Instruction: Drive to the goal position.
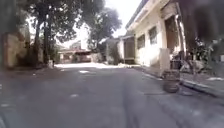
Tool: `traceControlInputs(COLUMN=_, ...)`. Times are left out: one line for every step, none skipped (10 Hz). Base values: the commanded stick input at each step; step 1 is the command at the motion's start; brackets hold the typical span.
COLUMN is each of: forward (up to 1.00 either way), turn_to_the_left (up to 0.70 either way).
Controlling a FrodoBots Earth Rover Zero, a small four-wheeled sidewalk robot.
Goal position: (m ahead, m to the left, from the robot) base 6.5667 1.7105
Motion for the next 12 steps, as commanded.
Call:
traceControlInputs(forward=1.0, turn_to_the_left=0.1)
traceControlInputs(forward=1.0, turn_to_the_left=0.1)
traceControlInputs(forward=1.0, turn_to_the_left=0.1)
traceControlInputs(forward=1.0, turn_to_the_left=0.1)
traceControlInputs(forward=1.0, turn_to_the_left=0.1)
traceControlInputs(forward=1.0, turn_to_the_left=0.1)
traceControlInputs(forward=1.0, turn_to_the_left=-0.14)
traceControlInputs(forward=1.0, turn_to_the_left=-0.3)
traceControlInputs(forward=1.0, turn_to_the_left=-0.3)
traceControlInputs(forward=1.0, turn_to_the_left=-0.3)
traceControlInputs(forward=1.0, turn_to_the_left=-0.3)
traceControlInputs(forward=1.0, turn_to_the_left=-0.3)
